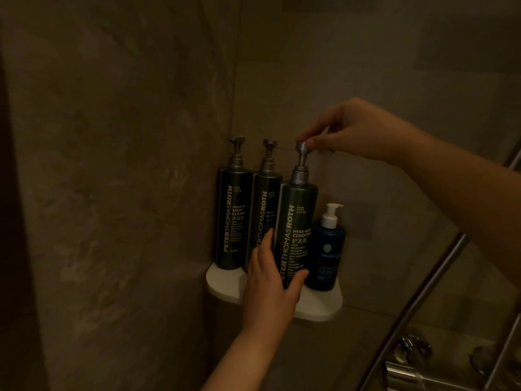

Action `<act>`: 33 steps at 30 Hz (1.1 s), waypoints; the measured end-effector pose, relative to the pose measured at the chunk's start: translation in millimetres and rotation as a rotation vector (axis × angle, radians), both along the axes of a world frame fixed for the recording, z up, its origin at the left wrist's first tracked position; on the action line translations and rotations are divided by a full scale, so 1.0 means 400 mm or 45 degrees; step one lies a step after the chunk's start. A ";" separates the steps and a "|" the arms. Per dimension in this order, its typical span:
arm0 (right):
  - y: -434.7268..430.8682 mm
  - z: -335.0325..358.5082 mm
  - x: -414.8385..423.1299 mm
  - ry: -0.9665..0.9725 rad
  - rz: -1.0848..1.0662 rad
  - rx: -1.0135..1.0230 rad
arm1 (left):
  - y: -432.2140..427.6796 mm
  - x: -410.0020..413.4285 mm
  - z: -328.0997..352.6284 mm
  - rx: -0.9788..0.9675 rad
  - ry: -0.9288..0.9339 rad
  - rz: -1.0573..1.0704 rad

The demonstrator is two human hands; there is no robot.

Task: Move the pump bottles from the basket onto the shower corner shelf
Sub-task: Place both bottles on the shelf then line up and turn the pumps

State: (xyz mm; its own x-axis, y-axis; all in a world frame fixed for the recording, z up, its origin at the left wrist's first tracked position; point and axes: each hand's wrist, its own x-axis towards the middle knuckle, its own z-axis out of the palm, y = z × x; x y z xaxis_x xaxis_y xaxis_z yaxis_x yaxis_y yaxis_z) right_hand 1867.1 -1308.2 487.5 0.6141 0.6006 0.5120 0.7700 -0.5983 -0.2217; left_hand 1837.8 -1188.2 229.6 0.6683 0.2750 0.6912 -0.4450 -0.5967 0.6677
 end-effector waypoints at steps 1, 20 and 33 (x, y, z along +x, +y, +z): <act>0.004 0.002 -0.001 -0.009 -0.020 0.000 | -0.001 -0.001 0.001 0.005 0.001 0.004; -0.031 0.014 -0.029 0.121 0.105 -0.110 | -0.006 -0.002 0.001 0.008 0.001 0.030; -0.006 0.006 -0.014 -0.183 -0.002 -0.176 | -0.007 -0.010 0.001 0.017 -0.009 0.034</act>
